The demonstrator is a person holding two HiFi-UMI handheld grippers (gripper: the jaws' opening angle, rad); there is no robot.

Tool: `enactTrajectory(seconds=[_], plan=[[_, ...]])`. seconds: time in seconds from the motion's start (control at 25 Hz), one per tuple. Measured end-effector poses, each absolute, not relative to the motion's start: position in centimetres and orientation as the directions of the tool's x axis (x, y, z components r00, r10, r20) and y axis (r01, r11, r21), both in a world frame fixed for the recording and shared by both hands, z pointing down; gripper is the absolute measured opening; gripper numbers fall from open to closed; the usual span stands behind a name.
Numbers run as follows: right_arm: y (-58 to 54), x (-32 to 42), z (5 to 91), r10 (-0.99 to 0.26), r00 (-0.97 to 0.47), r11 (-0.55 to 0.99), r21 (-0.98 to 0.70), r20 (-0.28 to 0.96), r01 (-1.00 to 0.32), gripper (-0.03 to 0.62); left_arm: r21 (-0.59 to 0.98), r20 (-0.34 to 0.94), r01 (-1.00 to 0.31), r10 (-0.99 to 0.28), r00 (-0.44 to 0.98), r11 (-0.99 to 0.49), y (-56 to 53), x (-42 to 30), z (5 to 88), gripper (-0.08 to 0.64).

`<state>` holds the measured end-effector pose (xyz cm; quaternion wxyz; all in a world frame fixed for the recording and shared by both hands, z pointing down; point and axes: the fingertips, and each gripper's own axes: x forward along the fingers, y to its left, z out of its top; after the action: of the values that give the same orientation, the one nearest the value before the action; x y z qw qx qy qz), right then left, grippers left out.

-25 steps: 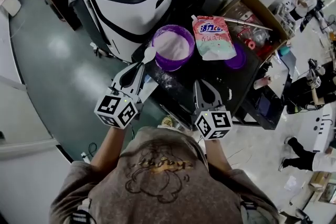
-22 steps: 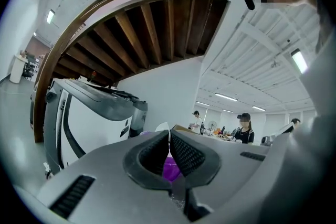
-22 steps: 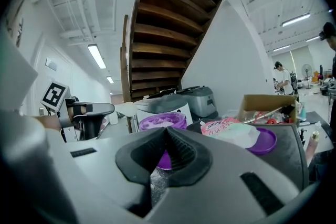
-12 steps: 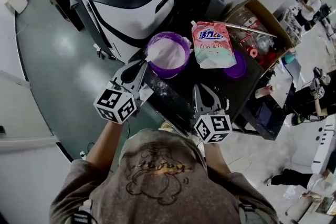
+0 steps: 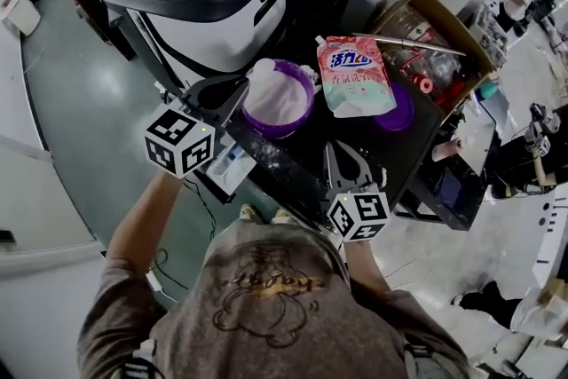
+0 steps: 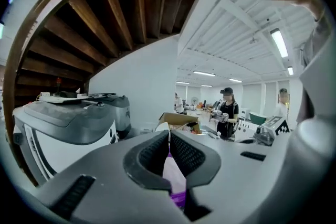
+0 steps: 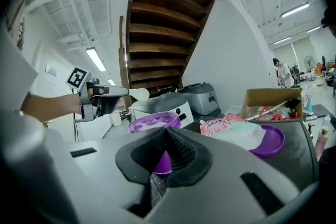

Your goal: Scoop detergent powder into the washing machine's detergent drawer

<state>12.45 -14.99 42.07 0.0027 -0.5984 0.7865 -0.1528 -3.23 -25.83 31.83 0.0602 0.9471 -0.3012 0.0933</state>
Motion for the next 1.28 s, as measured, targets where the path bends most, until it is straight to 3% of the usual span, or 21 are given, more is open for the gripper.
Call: enactTrajectory(seconds=[0.36,0.72,1.0,1.28], plan=[[-15.0,12.7,43.0,-0.959,-0.215,0.162,-0.262,0.185,-0.951,0.002,-0.048,0.421,-0.355,-0.341,0.840,-0.934,-28.0,0.4,34.2,0.023],[-15.2,13.3,43.8,-0.968,-0.159,0.105,-0.262,0.194,-0.959,0.002,-0.062,0.603,-0.147,-0.155,0.782,-0.987,-28.5,2.6,38.3,0.023],[-15.1,14.1,44.3,-0.972,-0.117,0.060,-0.264,0.204,-0.963,0.002,-0.090,0.725,0.015,-0.055,0.687,-0.996,-28.6,3.3,41.0,0.023],[-14.7,14.9,45.0,-0.973,-0.088,0.028,-0.265,0.215,-0.964,0.002,-0.135,0.779,0.106,-0.039,0.626,-0.985,-28.8,4.9,42.9,0.023]])
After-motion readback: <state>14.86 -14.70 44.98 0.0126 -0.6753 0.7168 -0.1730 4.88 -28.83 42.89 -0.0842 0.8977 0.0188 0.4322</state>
